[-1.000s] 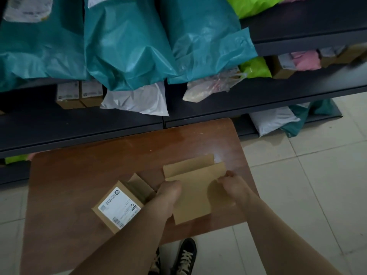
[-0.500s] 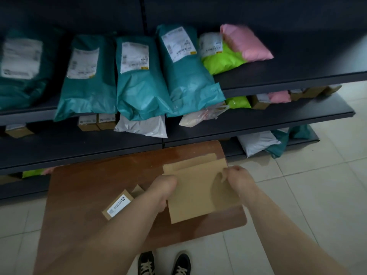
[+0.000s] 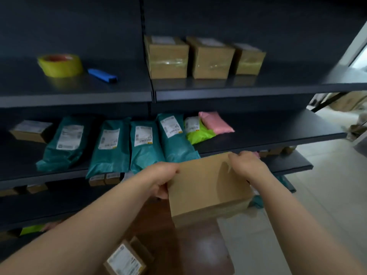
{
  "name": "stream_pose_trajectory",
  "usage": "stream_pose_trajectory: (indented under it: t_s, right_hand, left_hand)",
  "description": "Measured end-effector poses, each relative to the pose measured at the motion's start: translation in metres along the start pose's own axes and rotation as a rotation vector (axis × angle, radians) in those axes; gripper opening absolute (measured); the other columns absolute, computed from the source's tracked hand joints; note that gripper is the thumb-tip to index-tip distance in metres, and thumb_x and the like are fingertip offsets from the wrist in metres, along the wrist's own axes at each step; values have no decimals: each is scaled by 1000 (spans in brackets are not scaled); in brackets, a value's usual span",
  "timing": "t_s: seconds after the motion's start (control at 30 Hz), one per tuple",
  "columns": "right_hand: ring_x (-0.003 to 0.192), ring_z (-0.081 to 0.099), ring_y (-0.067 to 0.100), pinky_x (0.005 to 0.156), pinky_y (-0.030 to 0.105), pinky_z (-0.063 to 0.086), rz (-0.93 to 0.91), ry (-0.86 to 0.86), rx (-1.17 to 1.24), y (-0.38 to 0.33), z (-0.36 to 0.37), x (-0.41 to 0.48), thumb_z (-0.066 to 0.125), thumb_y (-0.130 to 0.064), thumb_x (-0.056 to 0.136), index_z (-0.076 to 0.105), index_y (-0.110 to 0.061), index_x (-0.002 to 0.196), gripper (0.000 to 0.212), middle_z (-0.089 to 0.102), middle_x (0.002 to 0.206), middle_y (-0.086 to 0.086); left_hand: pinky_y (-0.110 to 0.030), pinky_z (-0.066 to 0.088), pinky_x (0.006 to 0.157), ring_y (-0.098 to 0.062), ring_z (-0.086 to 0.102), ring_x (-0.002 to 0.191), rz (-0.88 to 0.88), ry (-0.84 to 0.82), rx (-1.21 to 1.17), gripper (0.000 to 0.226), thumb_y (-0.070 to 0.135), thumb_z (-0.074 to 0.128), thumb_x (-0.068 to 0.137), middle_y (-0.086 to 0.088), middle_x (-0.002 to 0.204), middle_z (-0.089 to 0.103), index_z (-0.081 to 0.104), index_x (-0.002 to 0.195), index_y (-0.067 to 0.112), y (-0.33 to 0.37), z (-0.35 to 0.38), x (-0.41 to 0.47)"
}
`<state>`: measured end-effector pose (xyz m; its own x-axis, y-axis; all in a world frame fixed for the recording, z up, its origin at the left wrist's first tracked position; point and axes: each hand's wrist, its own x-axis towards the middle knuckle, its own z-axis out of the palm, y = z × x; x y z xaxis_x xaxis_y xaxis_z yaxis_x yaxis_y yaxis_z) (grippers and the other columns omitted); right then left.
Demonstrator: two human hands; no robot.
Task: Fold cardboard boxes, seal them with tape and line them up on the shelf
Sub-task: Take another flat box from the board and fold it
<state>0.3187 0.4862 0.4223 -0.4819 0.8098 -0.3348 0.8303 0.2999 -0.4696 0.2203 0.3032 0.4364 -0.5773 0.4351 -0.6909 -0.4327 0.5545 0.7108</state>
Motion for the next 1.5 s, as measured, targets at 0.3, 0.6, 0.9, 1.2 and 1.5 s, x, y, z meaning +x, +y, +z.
stream_pose_trajectory:
  t_s: [0.3,0.6,0.9,1.2,1.5]
  right_hand:
    - [99,53,29,77,36,42,-235,240,23,-82,-103,-43,26,-51,100,48,-19,135,53,56,118,6]
    - [89,46,22,77,35,38,-502,358,231,-182,-124,-75,25,-47,102,53,-19,129,48,49,98,-1]
    - [72,53,22,71,37,42,-575,224,539,-279,-84,-86,31,-43,100,55,-21,77,40,55,75,0]
    - [104,58,17,86,33,47,-720,-161,752,-357,-23,-127,53,-62,88,65,-33,120,46,62,117,-6]
    - [102,60,18,79,35,49,-646,-224,1198,-400,11,-142,47,-37,100,59,-32,119,23,63,115,0]
  left_hand:
    - [-39,53,84,-25,64,86,330,142,24,17,27,48,100,-11,91,61,50,106,11,89,-42,-74]
    - [-39,49,87,-29,55,108,522,429,-131,48,31,48,97,-10,122,53,41,139,8,127,-113,-106]
    - [-38,42,83,-25,51,104,617,612,-141,42,32,45,98,-4,112,54,46,135,13,140,-217,-112]
    - [-48,39,103,-36,39,133,468,418,-461,78,41,62,91,-14,151,35,24,152,10,115,-317,-65]
    - [-62,42,89,-37,41,129,491,72,-503,117,81,71,55,-5,150,35,18,151,38,124,-372,-41]
